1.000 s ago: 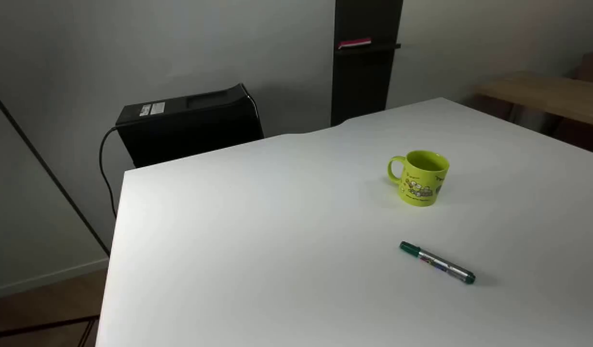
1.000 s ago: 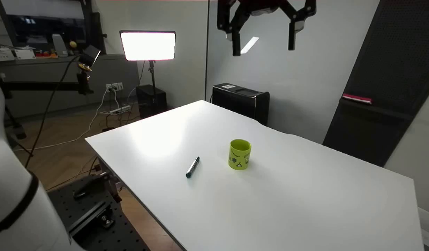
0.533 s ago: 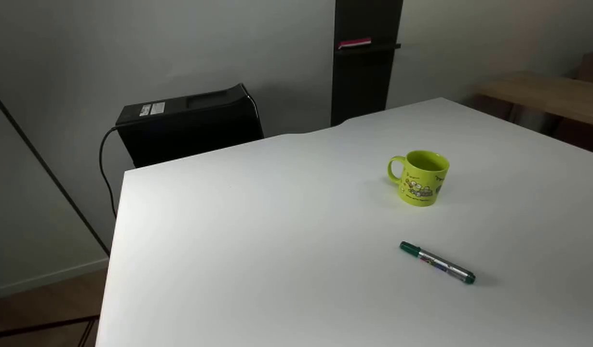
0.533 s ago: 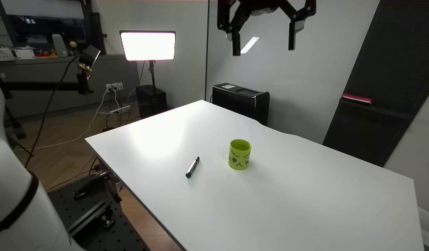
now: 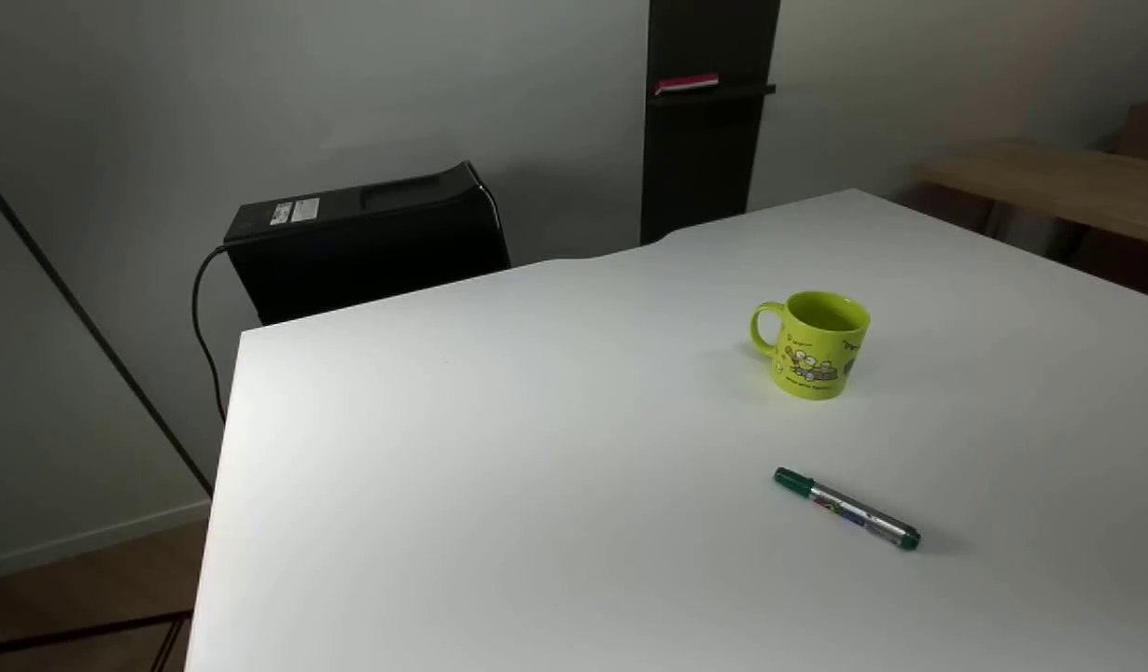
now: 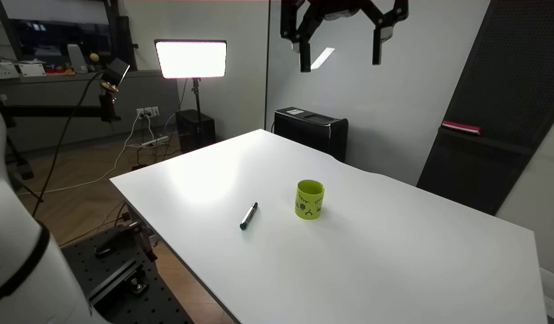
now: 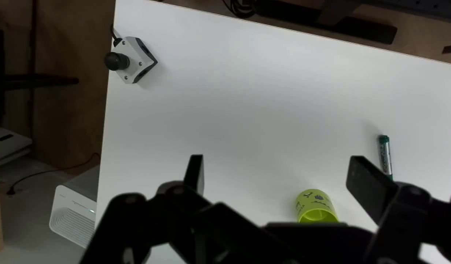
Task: Put the marker in the mug
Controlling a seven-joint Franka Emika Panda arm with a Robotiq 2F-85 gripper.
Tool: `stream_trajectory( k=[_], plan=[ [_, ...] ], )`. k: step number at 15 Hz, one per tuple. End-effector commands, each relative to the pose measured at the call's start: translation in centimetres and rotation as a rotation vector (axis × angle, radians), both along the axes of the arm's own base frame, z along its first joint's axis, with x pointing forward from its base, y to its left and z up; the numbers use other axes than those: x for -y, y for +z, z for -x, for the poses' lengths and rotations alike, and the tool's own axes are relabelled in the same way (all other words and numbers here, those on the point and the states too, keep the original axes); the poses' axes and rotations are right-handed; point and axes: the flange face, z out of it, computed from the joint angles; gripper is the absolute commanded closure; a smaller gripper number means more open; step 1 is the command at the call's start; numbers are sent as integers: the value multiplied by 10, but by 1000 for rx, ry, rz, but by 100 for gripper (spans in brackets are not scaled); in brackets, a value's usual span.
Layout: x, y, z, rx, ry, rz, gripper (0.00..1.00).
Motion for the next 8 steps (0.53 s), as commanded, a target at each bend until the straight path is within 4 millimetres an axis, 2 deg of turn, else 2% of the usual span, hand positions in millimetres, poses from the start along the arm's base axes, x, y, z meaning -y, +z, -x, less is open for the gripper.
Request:
stream_trajectory(
  k=[1,3,5,8],
  plan=[
    [0,1,0,-1,0,0,0],
    [0,1,0,-1,0,0,0],
    [-9,-9,-1,-24,32,4,0],
    [-41,-36,6,-87,155,3,0]
  ],
)
